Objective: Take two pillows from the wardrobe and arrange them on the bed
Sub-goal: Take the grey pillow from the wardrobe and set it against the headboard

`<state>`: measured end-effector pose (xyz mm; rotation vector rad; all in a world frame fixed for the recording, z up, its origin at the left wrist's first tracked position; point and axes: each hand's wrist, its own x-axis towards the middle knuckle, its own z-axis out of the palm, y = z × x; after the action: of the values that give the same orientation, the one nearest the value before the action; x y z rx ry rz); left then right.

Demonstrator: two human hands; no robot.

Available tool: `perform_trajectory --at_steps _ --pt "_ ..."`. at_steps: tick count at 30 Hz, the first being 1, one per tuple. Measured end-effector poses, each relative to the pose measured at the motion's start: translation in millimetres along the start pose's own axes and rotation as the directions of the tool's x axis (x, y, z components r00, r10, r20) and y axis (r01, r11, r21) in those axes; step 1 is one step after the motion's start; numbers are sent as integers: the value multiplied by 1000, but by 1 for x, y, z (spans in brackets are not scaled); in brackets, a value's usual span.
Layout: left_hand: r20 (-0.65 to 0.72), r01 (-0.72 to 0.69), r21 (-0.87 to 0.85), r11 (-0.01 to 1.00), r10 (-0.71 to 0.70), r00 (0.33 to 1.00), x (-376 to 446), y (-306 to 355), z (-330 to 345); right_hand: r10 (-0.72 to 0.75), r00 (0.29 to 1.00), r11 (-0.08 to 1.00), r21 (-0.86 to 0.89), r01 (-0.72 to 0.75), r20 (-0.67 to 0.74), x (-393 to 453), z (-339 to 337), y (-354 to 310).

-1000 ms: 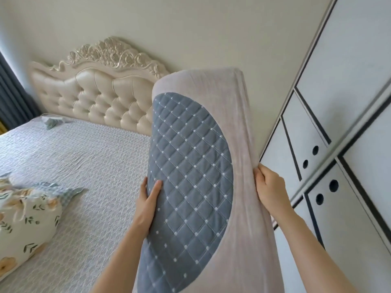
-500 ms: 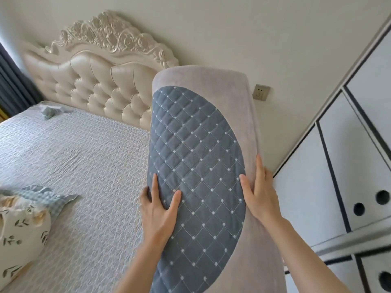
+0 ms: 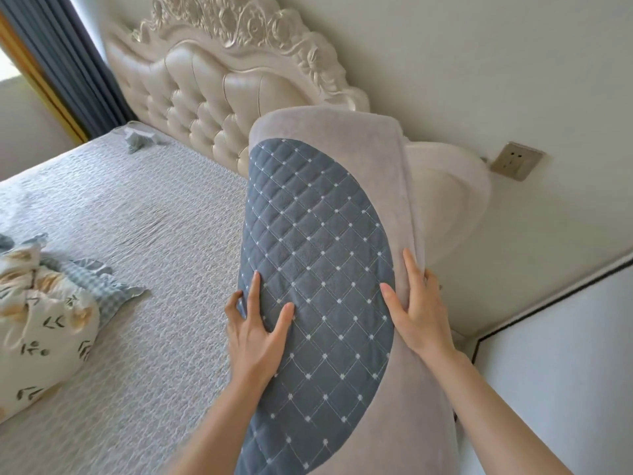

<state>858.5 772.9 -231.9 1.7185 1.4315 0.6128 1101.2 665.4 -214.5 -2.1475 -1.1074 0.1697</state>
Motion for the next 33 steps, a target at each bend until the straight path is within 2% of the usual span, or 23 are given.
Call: perform_trajectory --at_steps 6,15,21,30,33 --pt "-109 134 -51 990 -139 984 34 29 47 -154 969 988 7 155 194 92 0 35" --pt "-278 254 -94 963 -270 922 69 39 62 -270 886 960 29 280 377 181 37 29" --pt "-316 272 -112 956 -294 902 104 22 70 -256 830 967 123 224 496 243 75 16" --pt "-293 377 -164 912 -410 864 203 -17 94 -174 732 977 25 210 659 337 183 11" --pt "-327 395 -183 900 -434 839 240 -41 106 -134 703 989 50 139 699 363 229 16"
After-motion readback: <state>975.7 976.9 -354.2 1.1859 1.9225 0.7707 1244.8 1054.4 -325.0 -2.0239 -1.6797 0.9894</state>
